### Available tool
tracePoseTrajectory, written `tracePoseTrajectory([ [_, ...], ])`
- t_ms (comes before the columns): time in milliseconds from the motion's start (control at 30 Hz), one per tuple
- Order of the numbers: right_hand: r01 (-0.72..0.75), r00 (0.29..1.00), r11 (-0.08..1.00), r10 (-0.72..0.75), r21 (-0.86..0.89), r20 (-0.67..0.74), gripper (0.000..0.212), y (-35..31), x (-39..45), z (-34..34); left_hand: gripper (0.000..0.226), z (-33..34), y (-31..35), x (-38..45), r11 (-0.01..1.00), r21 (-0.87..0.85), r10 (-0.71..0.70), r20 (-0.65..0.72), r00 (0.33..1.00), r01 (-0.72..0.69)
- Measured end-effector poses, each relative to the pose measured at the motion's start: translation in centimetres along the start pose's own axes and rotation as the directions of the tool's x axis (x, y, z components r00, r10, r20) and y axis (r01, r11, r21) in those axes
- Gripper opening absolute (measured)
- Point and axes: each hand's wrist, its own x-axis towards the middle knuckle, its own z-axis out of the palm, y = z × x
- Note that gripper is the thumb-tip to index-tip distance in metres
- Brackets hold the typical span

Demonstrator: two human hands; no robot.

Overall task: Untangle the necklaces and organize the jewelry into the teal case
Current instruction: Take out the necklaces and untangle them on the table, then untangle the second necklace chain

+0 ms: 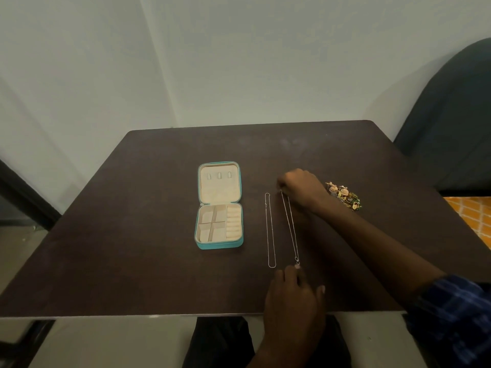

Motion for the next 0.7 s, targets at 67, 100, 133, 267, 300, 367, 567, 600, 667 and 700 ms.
tracePoseTrajectory([
  [67,0.004,1.000,1.000,-0.005,-0.018,-0.020,0.021,0.3,-0.4,-0.5,0.055,0.0,-0.2,-0.1,1.000,-0.030,-0.009,0.021,1.000,0.009],
  [100,0.010,0.999,1.000,-0.011,-0.028,-0.036,0.022,0.6,-0.7,-0.8,0.056,-0.1,-0.2,-0.1,0.999,-0.042,-0.013,0.034,0.999,0.014],
  [133,0.008,0.998,1.000,-0.010,-0.029,-0.057,0.022,1.0,-1.0,-1.2,0.056,-0.3,-0.3,-0.2,0.999,-0.052,-0.012,0.044,0.999,0.014],
  [267,-0.049,0.988,0.999,0.049,0.004,-0.146,0.022,3.8,-3.1,-2.9,0.054,-1.0,-0.6,0.2,0.996,-0.082,0.015,-0.021,1.000,-0.016],
  [300,-0.063,0.985,0.998,0.064,0.013,-0.160,0.021,4.8,-3.7,-3.2,0.054,-1.3,-0.6,0.5,0.995,-0.099,0.019,-0.049,0.999,-0.023],
  [367,-0.105,0.979,0.994,0.109,0.032,-0.174,0.017,6.6,-5.1,-3.8,0.052,-1.8,-0.8,1.0,0.996,-0.090,0.018,-0.102,0.995,-0.027],
  [567,-0.194,0.965,0.981,0.194,0.016,-0.175,0.015,9.6,-10.3,-3.9,0.047,-3.5,-2.3,3.1,0.992,-0.126,0.017,-0.096,0.995,-0.029],
  [600,-0.197,0.967,0.980,0.197,0.012,-0.164,0.015,9.7,-11.1,-3.7,0.046,-3.6,-2.8,3.2,0.992,-0.127,0.008,-0.095,0.995,-0.020],
  [667,-0.195,0.970,0.981,0.195,0.017,-0.143,0.015,9.6,-12.6,-3.2,0.043,-3.9,-3.6,3.1,0.991,-0.132,0.004,-0.110,0.994,-0.018],
  [700,-0.189,0.972,0.982,0.191,0.027,-0.135,0.015,9.3,-13.4,-2.9,0.041,-4.0,-4.0,3.0,0.991,-0.136,0.005,-0.124,0.992,-0.022],
])
